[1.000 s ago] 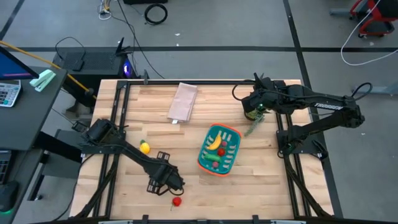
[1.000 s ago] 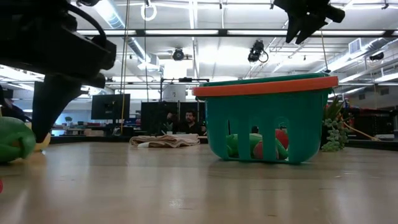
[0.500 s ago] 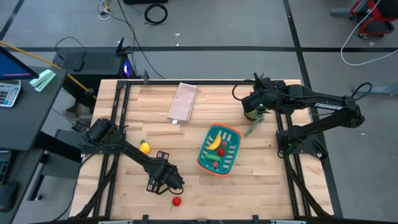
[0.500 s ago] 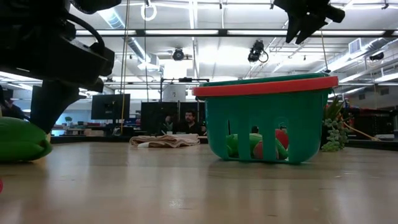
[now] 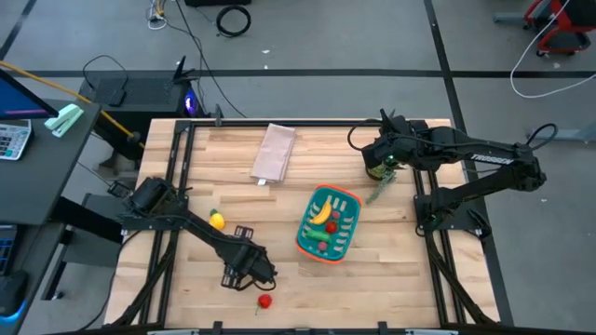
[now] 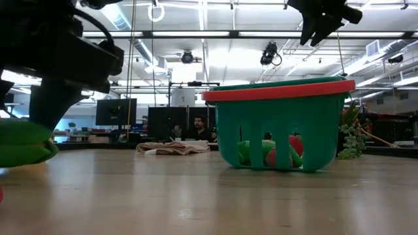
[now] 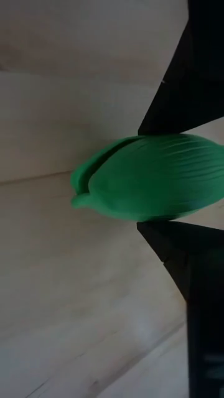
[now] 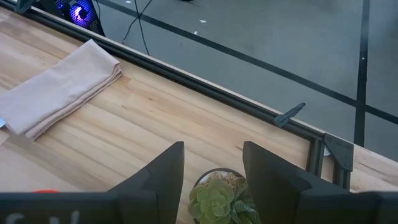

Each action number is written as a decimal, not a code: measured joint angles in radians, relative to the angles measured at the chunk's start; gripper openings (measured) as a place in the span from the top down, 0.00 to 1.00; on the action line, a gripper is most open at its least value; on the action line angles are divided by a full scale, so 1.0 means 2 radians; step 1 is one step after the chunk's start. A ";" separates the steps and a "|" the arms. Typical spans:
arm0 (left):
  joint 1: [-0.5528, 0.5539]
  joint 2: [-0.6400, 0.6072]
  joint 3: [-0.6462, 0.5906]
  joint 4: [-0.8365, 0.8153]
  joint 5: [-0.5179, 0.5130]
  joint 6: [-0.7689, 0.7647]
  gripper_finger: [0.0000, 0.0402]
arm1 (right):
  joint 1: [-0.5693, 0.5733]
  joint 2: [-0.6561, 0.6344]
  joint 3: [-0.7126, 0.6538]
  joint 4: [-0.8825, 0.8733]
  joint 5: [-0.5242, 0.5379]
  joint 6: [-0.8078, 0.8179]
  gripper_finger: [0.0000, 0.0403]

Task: Pick and placing Produce into tupperware
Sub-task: Put the green corn into the blue basket, then put the yellow pineapple into the blue basket

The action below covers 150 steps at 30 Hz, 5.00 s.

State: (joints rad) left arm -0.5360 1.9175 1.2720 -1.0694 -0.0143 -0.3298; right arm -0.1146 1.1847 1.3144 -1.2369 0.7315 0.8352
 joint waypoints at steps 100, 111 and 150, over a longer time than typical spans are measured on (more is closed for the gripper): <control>0.231 0.103 0.527 -0.251 0.019 0.010 0.39 | 0.046 0.000 -0.002 0.096 -0.114 -0.143 0.57; 0.210 0.075 0.508 -0.250 0.016 -0.063 0.45 | 0.167 0.019 -0.001 0.352 -0.199 -0.223 0.57; 0.161 -0.247 0.049 -0.251 0.026 -0.154 0.57 | 0.181 0.038 -0.002 0.326 0.127 0.034 0.57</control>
State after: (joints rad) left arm -0.2143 1.4239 1.3692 -1.5715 0.0383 -0.6377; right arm 0.2474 1.2605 1.3113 -0.5854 0.9859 0.9032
